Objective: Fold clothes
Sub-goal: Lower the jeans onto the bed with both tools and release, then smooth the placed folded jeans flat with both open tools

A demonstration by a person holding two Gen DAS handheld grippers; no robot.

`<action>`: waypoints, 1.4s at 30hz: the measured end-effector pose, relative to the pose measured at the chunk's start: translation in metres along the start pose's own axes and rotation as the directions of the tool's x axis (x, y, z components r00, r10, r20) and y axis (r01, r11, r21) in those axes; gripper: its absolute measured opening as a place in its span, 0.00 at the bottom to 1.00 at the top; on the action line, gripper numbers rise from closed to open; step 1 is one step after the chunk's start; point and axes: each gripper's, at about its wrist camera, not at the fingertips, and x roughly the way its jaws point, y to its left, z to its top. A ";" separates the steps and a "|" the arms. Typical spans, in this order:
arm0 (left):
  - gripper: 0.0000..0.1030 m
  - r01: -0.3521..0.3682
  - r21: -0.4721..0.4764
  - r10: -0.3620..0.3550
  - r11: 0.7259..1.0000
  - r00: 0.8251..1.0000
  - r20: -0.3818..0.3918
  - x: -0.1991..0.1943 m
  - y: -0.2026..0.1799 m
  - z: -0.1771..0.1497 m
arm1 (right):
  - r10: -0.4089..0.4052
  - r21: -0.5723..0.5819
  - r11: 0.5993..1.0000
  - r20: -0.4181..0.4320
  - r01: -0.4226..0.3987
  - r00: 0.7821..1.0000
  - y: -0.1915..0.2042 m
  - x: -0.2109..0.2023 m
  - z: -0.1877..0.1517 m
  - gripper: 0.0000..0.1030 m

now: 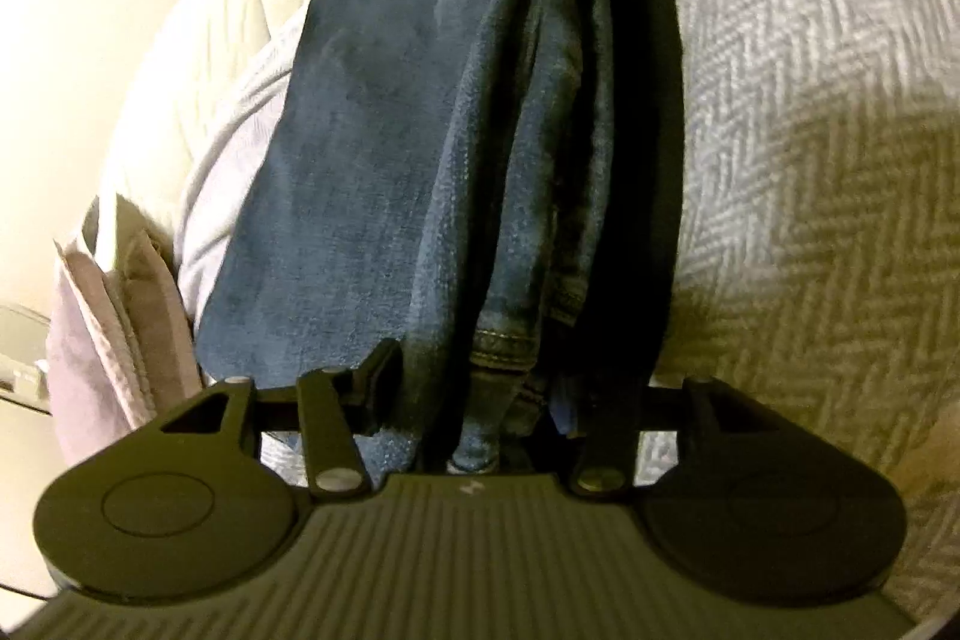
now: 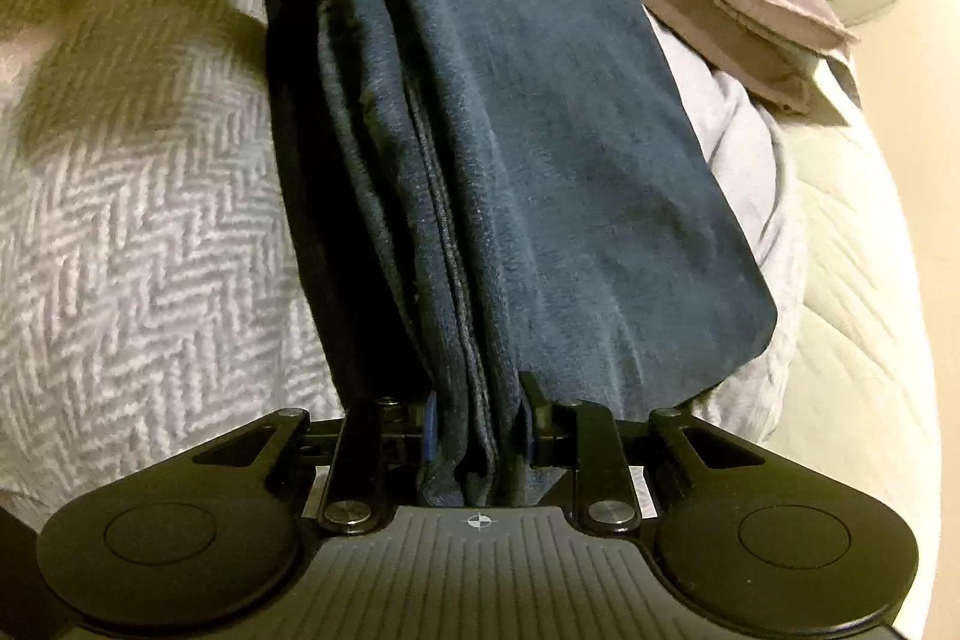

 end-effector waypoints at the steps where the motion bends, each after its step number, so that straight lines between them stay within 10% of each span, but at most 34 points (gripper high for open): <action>1: 0.48 0.000 0.001 0.000 1.000 1.000 0.000 -0.003 0.002 0.000 | -0.001 -0.006 1.000 -0.003 0.001 1.000 0.001 -0.002 0.000 0.23; 22: 0.42 -0.061 -0.336 0.047 0.940 0.998 -0.047 -0.104 0.065 -0.021 | 0.055 0.247 0.968 -0.022 -0.048 0.998 -0.015 -0.075 0.012 0.39; 35: 0.18 0.068 -0.580 -0.168 0.811 0.979 -0.119 0.029 0.156 -0.013 | 0.144 0.768 0.612 0.124 -0.187 0.982 -0.200 0.048 0.019 0.40; 42: 0.16 0.066 -0.640 -0.198 0.766 0.971 -0.137 0.062 0.153 -0.024 | 0.265 0.786 0.584 0.052 -0.203 0.963 -0.218 0.136 0.012 0.41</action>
